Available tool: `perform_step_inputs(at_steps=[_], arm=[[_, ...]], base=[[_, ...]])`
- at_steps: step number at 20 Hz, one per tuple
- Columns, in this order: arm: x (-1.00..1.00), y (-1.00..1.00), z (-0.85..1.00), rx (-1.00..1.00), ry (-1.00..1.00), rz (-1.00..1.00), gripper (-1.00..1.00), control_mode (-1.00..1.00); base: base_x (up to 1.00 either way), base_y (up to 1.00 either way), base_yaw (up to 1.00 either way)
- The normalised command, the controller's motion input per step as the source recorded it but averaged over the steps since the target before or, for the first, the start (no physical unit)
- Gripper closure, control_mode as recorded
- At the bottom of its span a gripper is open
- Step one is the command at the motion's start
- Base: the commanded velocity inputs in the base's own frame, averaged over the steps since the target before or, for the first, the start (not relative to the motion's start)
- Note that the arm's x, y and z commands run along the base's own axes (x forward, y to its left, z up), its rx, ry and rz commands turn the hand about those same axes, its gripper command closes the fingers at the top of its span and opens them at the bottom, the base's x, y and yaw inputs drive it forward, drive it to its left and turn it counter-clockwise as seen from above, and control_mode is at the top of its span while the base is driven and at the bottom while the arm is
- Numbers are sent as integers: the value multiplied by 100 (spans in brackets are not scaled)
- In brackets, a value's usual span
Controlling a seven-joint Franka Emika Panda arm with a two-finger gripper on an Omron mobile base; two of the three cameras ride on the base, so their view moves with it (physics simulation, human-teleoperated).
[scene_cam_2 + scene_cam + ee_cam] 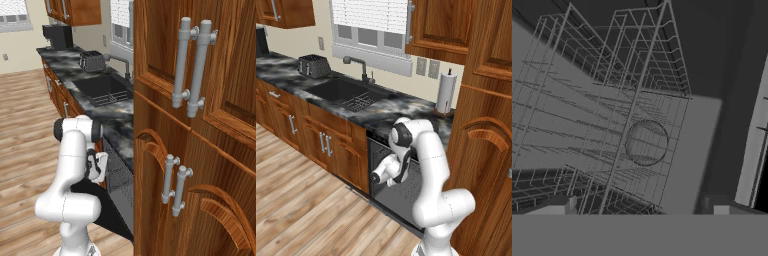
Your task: Open the dishwasher door and pull out the top rack.
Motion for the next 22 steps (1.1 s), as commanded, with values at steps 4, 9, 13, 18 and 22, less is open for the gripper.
perform_step_inputs(at_steps=[4, 9, 13, 18, 22], arm=[[53, 0, -21, 4, 0, 0, -100, -100], [51, 0, -27, 3, 0, 0, -100, -100], [46, 0, -31, 2, 0, 0, -100, -100], [44, 0, -35, 2, 0, 0, -100, -100], [43, 0, -34, 1, 0, 0, -100, -100]], base=[[0, 0, 0], [0, 0, 0], [0, 0, 0], [0, 0, 0], [0, 0, 0]])
